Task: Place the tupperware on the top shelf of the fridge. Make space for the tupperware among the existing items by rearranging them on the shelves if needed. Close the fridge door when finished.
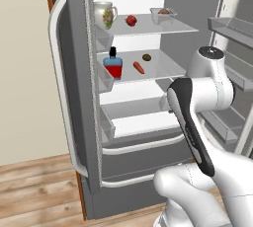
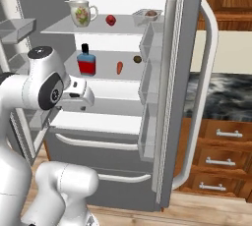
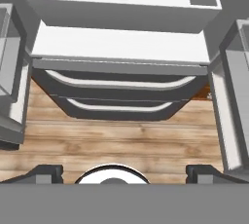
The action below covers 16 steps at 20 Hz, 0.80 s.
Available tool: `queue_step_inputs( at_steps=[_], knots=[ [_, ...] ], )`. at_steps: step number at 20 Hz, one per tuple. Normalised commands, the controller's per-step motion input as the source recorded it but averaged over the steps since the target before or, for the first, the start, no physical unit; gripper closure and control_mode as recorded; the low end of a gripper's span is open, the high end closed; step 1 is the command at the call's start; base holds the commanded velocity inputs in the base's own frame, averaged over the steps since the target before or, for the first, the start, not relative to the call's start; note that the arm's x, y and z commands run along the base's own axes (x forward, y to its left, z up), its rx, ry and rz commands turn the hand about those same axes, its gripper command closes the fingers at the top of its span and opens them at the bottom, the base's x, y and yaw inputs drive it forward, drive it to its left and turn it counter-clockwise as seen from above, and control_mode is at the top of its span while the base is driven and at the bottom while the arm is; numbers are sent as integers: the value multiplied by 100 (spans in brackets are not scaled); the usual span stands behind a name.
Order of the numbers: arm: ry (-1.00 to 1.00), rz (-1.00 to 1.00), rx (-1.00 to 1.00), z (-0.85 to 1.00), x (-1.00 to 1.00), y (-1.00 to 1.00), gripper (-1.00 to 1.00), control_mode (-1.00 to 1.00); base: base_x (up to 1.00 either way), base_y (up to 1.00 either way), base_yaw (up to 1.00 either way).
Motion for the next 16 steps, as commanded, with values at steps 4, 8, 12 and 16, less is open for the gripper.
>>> queue_step_inputs(
  at_steps=[4,8,12,16],
  knots=[
    [0,0,0,0,0,-2,-100,-100,0,0,0],
    [0,4,0,0,-8,0,-100,-100,0,0,0],
    [-19,23,0,0,-62,0,-100,-100,0,0,0],
    [-21,36,-12,0,-60,39,-100,-100,0,0,0]
  ],
)
